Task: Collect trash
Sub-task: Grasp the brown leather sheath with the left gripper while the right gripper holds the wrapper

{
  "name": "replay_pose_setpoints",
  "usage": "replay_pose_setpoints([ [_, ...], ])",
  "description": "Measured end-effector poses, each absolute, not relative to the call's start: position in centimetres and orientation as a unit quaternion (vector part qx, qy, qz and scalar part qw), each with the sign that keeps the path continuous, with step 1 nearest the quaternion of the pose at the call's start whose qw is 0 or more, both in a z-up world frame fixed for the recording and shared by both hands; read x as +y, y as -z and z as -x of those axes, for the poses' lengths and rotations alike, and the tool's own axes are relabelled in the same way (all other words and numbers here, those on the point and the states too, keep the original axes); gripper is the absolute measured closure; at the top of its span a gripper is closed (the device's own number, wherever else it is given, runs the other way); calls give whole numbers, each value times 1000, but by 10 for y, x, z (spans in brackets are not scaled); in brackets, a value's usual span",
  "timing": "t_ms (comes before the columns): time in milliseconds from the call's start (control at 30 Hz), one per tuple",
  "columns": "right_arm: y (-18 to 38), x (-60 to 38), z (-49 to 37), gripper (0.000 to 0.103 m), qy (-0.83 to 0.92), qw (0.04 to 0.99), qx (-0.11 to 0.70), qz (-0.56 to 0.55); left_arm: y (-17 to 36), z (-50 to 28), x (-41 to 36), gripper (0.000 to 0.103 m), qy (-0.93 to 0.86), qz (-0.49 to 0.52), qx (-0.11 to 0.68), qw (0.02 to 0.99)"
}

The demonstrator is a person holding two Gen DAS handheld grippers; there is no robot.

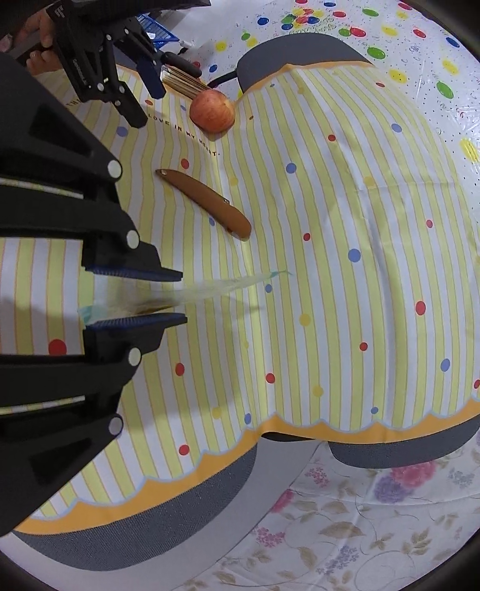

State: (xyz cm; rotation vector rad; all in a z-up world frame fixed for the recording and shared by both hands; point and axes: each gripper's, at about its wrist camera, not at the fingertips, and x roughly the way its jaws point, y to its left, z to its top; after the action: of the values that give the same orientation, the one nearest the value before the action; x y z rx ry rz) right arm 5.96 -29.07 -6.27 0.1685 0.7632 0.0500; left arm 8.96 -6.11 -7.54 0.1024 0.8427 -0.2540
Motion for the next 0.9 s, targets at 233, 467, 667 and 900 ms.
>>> replay_pose_setpoints([
  [233,72,-291,-44,84,-27,922,377,-86,81,-98,-65,33,126,-49,413,901],
  [467,66,-286,-30,101,6,939,342,-40,85,-118,-76,33,131,-46,420,897],
  [667,38,-299,-42,101,20,951,307,-34,86,-148,-91,35,142,-41,422,894],
  [900,37,-301,-51,101,7,949,311,-42,102,-187,-94,39,150,-5,456,877],
])
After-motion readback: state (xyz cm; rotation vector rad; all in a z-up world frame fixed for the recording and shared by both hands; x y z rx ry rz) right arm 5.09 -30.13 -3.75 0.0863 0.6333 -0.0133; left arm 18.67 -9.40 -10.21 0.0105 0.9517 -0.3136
